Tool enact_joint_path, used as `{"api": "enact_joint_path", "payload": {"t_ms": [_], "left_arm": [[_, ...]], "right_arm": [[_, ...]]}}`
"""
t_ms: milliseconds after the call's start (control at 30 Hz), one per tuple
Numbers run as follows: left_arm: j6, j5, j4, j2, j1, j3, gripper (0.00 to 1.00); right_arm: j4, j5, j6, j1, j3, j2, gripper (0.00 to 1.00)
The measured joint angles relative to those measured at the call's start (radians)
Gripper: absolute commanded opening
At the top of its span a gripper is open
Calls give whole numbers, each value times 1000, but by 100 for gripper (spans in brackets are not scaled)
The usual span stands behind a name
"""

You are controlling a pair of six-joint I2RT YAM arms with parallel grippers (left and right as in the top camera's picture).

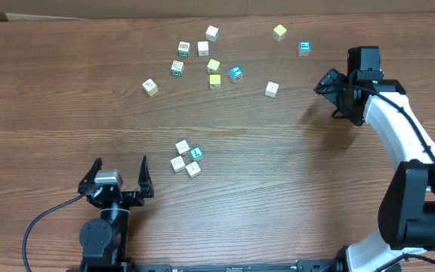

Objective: Form a circle

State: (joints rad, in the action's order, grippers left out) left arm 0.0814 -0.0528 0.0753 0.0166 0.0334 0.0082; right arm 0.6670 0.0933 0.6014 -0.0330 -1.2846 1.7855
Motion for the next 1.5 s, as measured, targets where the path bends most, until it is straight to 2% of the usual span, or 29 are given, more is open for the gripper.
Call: {"api": "enact_joint_path", "payload": {"t_ms": [233,633,1500], "left_arm": [[3,-38,-4,0,0,0,100],[-56,-19,-3,0,0,0,100],[-59,-19,-3,0,0,0,99]], "right_arm": [[0,0,0,0,0,0,100],[0,0,0,0,0,0,100],[0,0,0,0,0,0,100]]}}
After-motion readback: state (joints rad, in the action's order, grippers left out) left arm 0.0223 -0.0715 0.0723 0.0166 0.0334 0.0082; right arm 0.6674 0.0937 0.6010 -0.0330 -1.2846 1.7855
